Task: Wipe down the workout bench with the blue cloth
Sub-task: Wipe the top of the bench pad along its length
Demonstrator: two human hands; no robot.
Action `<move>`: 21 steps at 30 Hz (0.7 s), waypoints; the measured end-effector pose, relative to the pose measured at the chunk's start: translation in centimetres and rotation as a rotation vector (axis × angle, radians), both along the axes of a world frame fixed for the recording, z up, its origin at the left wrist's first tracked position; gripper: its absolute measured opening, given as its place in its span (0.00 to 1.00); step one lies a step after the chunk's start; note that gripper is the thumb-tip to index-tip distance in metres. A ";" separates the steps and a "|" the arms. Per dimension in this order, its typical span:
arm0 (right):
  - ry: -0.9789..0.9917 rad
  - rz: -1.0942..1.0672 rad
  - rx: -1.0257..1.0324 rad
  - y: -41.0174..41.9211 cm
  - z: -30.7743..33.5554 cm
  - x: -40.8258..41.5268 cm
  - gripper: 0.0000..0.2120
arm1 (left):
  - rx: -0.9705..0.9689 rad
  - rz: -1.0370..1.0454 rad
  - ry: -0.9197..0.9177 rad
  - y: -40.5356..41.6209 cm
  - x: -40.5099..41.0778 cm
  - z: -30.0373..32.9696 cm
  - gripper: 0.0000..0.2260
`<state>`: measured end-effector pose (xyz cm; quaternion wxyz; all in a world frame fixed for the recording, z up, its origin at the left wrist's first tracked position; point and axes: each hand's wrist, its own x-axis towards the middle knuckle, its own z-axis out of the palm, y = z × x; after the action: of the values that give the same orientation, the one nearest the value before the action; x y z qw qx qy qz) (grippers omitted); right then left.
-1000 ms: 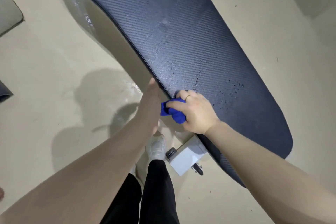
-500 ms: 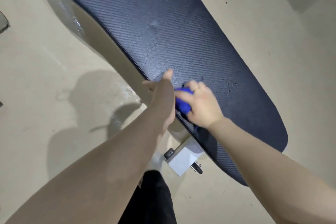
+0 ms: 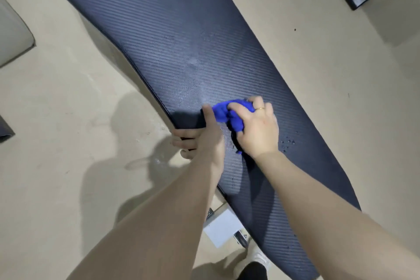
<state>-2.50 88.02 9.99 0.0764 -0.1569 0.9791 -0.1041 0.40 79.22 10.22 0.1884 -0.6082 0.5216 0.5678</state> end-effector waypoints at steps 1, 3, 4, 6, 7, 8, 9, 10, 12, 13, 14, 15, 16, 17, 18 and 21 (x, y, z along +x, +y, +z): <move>0.015 -0.075 0.005 -0.3 -0.2 -2.3 0.21 | -0.022 0.059 -0.022 0.1 -0.1 -0.5 0.48; 0.058 -0.118 -0.004 -0.8 -0.7 -5.2 0.21 | -0.063 0.150 -0.099 0.6 -0.6 -0.7 0.53; 0.044 -0.109 -0.013 -0.8 -0.7 -5.6 0.21 | -0.094 0.153 -0.146 0.8 -0.9 -0.5 0.51; 0.008 -0.022 -0.050 -0.1 -0.4 -4.3 0.19 | -0.151 0.133 -0.183 0.9 -1.4 -0.2 0.46; 0.011 0.055 -0.071 0.7 -0.5 -3.0 0.18 | -0.168 0.119 -0.191 1.0 -1.5 0.2 0.45; -0.007 0.130 -0.093 1.7 -0.4 -1.7 0.17 | -0.180 0.115 -0.196 1.2 -1.5 0.0 0.45; -0.024 0.213 -0.093 2.7 -0.4 -0.9 0.17 | -0.193 0.103 -0.207 1.4 -1.5 0.1 0.45; -0.029 0.304 -0.085 3.5 -0.5 -1.1 0.17 | -0.204 0.089 -0.218 1.4 -1.5 0.2 0.45; -0.027 0.385 -0.093 3.6 -0.8 -4.3 0.18 | -0.232 0.087 -0.225 1.4 -1.6 -0.4 0.45; 0.008 0.347 -0.098 3.0 -1.0 -6.5 0.17 | -0.232 0.107 -0.207 1.3 -1.6 -0.5 0.44; 0.038 0.263 -0.092 2.2 -1.0 -9.0 0.18 | -0.210 0.149 -0.169 1.1 -1.4 -0.9 0.45; 0.050 0.168 -0.096 1.5 -1.2 -11.2 0.19 | -0.173 0.206 -0.120 0.9 -1.3 -1.2 0.48; 0.047 0.086 -0.102 1.1 -1.4 -12.8 0.20 | -0.141 0.261 -0.074 0.7 -1.0 -1.5 0.51; 0.043 0.050 -0.109 0.9 -1.5 -13.3 0.20 | -0.133 0.271 -0.045 0.6 -0.7 -1.5 0.52; 0.031 0.056 -0.118 1.1 -1.4 -12.8 0.19 | -0.154 0.242 -0.035 0.5 -0.5 -1.4 0.50; -0.011 0.243 -0.163 4.6 -1.4 -7.9 0.16 | -0.247 0.142 -0.071 0.8 -0.6 -0.8 0.42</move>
<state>-10.39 92.59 8.64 0.0807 -0.2792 0.9409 -0.1741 -0.15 79.99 9.46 0.0900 -0.6817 0.5363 0.4895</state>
